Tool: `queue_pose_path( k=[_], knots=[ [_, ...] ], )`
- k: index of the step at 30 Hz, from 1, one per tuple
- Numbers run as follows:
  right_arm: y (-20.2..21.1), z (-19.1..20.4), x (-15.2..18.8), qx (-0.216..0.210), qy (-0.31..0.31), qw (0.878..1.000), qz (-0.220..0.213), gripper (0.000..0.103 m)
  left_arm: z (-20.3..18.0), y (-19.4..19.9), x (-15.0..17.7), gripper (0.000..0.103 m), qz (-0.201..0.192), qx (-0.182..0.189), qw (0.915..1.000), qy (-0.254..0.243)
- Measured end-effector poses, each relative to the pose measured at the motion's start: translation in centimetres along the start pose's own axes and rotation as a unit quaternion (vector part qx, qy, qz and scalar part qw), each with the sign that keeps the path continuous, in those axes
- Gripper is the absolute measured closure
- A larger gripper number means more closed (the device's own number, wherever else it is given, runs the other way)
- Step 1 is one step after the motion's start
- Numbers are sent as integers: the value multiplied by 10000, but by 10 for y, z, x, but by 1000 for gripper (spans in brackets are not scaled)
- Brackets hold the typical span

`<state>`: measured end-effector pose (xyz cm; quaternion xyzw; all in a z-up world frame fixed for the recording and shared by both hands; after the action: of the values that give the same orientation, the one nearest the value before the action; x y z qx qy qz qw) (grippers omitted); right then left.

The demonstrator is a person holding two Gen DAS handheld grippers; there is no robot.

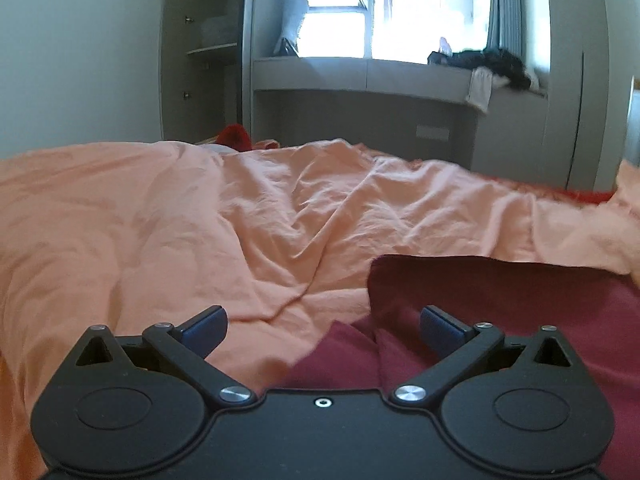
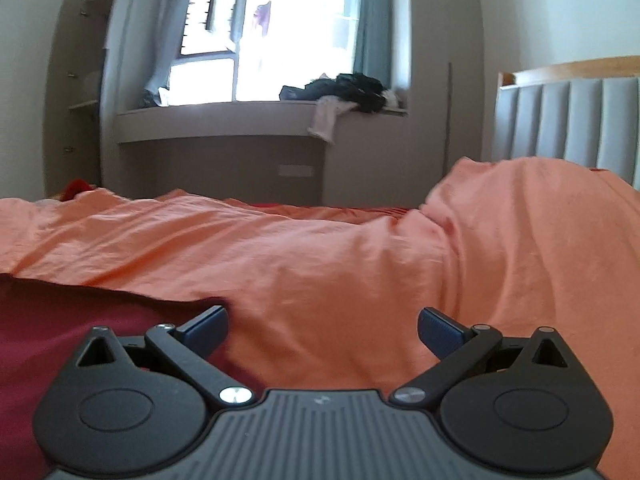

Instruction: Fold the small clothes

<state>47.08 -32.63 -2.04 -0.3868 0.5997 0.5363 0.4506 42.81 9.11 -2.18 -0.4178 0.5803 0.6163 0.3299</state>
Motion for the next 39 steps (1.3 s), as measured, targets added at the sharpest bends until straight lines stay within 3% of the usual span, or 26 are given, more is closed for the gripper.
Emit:
queue_pose_path(
  k=[8,12,17,20,24,28,33,39],
  knots=[
    [62,72,-10,-518,342,9955,-720,0,-3,72,36,1,-923,285,9951,219],
    [83,100,-3,-809,449,9921,-844,0,-8,86,61,1,-1047,249,9941,101],
    [95,131,20,-1338,281,9889,-574,0,-9,95,77,1,-1091,438,9930,132],
    [100,143,31,-1444,334,9878,-482,0,-6,99,81,1,-1217,573,9905,277],
    [97,158,42,-1568,622,9851,-346,0,-3,103,86,1,-1415,450,9881,406],
    [91,164,56,-1625,500,9853,-160,0,-3,100,89,1,-1348,573,9881,478],
    [94,169,70,-1517,414,9873,-236,0,-8,96,97,1,-1087,1042,9850,839],
    [95,168,73,-1456,461,9877,-348,0,-14,91,105,1,-783,1688,9732,1354]
  ],
)
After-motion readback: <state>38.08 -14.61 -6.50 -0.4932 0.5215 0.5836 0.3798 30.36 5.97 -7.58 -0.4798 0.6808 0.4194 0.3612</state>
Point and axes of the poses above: each gripper's, at about its wrist camera, not at the fingertips, and y roughly against the way its jaws point, z to its left, x to its underside, the point moved 9 cm from there along -y, roughly the way its jaws point, and after that the axes turned 1 degree about -z, right-handed, at the moved point
